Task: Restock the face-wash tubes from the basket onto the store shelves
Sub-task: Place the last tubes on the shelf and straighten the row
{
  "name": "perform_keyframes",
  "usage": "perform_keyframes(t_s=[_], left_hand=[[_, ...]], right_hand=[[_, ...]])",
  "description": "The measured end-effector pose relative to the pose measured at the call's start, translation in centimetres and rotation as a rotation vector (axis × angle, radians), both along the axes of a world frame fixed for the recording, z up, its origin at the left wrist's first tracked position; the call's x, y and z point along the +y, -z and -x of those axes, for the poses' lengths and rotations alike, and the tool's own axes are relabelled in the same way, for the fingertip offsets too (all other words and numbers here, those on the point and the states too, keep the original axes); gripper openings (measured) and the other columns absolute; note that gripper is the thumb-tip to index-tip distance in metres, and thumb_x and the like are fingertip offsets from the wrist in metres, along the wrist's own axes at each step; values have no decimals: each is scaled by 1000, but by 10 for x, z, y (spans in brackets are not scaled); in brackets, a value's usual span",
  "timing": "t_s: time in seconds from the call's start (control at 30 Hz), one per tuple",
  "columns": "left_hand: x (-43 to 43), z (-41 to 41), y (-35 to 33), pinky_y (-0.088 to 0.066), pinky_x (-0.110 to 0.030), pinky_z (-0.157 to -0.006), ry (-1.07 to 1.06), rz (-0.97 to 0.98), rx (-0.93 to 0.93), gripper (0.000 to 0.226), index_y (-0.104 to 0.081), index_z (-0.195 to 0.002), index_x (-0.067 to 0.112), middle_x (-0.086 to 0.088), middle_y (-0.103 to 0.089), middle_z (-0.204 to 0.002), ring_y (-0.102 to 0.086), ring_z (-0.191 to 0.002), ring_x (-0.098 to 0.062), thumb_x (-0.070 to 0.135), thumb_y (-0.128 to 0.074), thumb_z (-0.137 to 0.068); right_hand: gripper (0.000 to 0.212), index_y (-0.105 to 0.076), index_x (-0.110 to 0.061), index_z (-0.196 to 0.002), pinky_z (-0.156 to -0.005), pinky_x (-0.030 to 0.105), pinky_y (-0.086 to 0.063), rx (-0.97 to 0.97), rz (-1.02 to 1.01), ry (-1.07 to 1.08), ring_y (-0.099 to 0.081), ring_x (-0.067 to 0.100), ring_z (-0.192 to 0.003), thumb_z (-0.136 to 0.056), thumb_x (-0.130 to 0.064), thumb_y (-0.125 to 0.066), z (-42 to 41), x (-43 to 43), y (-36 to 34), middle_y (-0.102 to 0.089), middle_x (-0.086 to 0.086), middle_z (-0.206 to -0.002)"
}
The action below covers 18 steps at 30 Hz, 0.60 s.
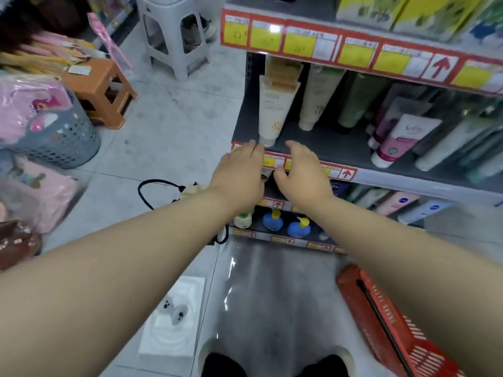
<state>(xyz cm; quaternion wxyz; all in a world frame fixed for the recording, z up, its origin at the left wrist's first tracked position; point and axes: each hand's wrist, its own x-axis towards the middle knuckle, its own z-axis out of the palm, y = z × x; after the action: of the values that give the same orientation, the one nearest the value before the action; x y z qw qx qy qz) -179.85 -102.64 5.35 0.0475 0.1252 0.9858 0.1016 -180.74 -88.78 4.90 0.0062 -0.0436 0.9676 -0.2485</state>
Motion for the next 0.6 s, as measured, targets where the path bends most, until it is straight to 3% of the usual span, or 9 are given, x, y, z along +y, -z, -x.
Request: perform_keyframes(t_s=[0.17,0.27,0.33,0.47,0.53,0.6], left_hand=[[-9,31,4,-28,-37,-113,-101,-213,-117,78,-8,-150,3,-17,-21,-155,-24,-141,-30,13,-51,-87],[-6,56,18,-42,-42,-98,-195,-408,-146,75,-16,-146,1,-22,-38,-142,-42,-128,-35,5,-50,-80],[-1,69,26,-46,-42,-90,-239,-504,-146,73,-19,-142,0,-21,-46,-134,-50,-119,-35,4,-50,-76],[15,83,42,-49,-42,-94,-218,-623,-154,85,-11,-147,9,-10,-51,-134,-55,-116,-26,20,-54,-75],[20,86,48,-50,-35,-92,-210,-691,-142,87,-10,-148,12,-5,-54,-131,-57,-112,-19,22,-56,-75],[23,87,53,-51,-27,-84,-193,-738,-106,74,-23,-143,11,-2,-59,-121,-60,-103,-12,12,-58,-78]], right_hand=[[56,-33,-7,-141,-103,32,-34,-65,187,105,-37,26,-133,-89,-16,-53,22,-15,-2,-41,11,-143],[56,-33,-6,-140,-103,33,-35,-77,302,151,-39,28,-132,-89,-16,-54,43,-16,9,-41,14,-142],[68,-23,-7,-146,-105,34,-34,-89,320,160,-37,28,-135,-89,-20,-57,56,-14,19,-37,14,-146],[80,-11,-9,-151,-107,34,-33,-122,344,142,-35,27,-137,-88,-22,-59,72,-9,34,-32,14,-151],[76,-16,-10,-149,-107,37,-37,-145,405,125,-41,28,-133,-87,-22,-58,75,-8,39,-39,15,-146],[69,-27,-12,-144,-104,42,-42,-148,459,101,-48,28,-126,-84,-19,-58,76,-8,43,-48,15,-138]])
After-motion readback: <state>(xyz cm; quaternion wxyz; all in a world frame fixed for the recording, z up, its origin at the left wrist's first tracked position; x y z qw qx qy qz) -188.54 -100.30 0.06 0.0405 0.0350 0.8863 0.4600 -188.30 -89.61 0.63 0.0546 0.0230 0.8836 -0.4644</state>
